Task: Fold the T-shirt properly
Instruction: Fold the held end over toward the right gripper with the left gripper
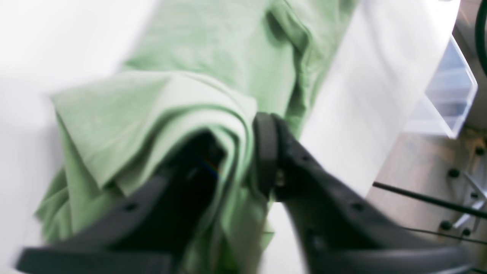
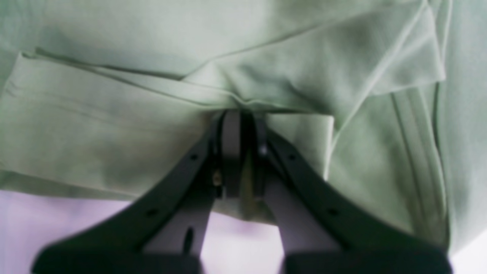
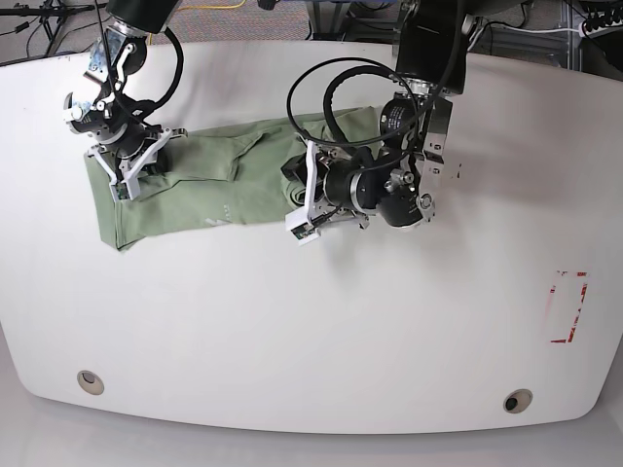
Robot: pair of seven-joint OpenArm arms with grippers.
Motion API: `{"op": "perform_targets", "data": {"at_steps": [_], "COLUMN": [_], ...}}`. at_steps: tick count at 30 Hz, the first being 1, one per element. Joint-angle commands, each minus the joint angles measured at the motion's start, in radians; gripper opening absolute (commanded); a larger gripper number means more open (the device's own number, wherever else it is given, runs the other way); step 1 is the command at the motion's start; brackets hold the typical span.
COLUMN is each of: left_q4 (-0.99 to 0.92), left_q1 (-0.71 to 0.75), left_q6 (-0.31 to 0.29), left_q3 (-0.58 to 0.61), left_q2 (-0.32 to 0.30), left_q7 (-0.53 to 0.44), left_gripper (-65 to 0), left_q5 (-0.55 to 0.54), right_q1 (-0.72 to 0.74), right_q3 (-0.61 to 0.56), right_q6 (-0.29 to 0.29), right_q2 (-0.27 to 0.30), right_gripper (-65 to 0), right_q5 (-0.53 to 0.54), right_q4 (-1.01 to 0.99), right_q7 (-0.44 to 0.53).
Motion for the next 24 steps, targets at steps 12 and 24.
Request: {"op": "perform_targets", "data": {"at_steps": [12, 24], "left_q4": [0.012, 0.098], "left_q1": [-0.076, -0.102], "left_q6": [-0.003, 0.003], "left_q3": [0.055, -0.146], "left_q2": [0.011, -0.021], "left_q7": [-0.032, -0.018], "left_gripper": [-41.9, -42.1], "left_q5": [-0.15, -0.125], "right_q1": [0.016, 0.016], "right_q3": [-0.002, -0.004], "right_q6": [0.001, 0.001], "right_q2": [0.008, 0.006], "right_gripper": [-61.0, -61.0], "right_q5": [-0.015, -0.019], "right_q4": [0.008, 0.014], "right_q7": [-0.014, -0.017]}}
